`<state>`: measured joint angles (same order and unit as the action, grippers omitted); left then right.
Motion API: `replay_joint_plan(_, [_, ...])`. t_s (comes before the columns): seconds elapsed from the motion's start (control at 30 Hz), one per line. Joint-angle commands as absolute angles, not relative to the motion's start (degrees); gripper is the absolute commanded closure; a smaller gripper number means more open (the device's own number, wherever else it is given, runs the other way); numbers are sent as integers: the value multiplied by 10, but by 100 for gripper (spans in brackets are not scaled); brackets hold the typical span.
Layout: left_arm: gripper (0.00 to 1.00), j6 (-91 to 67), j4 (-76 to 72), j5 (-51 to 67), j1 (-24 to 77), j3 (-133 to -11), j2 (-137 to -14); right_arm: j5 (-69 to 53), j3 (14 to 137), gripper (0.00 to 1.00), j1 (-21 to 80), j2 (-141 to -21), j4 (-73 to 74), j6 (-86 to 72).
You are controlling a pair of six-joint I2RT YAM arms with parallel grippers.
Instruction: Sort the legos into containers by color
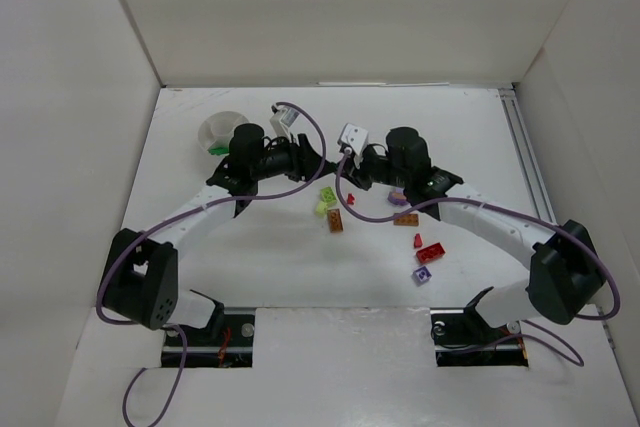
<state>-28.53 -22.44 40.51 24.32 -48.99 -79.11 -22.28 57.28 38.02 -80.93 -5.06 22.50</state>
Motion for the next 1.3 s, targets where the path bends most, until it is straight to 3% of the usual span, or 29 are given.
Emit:
replay_joint_plan(0.0, [55, -278, -254, 424, 251, -504, -792, -228, 599, 88, 396, -808, -93, 227])
replay_joint_plan(0.1, [59, -278, -254, 424, 257, -504, -797, -228, 599, 88, 396, -808, -93, 233])
replay_joint_plan(0.13, [68, -278, -254, 424, 257, -504, -797, -228, 599, 88, 396, -808, -93, 233])
replay_joint_plan(0.37, [92, -278, -254, 441, 257, -510, -802, -222, 599, 88, 396, -808, -113, 225])
replay_joint_plan(0.4, [100, -278, -254, 441, 257, -510, -802, -222, 599, 87, 396, -808, -119, 225])
replay_joint_plan(0.53, [100, -278, -261, 436, 257, -510, -802, -222, 599, 84, 396, -814, -119, 219])
replay_joint_plan(0.73, [100, -277, -234, 329, 251, -504, -764, -222, 599, 50, 396, -819, -113, 214])
replay_joint_plan(0.93, [100, -252, -143, 178, 241, -523, -729, -193, 594, 23, 396, -813, -103, 208])
replay_joint_plan(1.0, [100, -247, -95, 94, 230, -539, -723, -186, 594, 1, 396, -813, -95, 208])
replay_joint_plan(1.27, [100, -269, -18, -98, 140, -587, -756, -106, 566, 1, 378, -802, -83, 190])
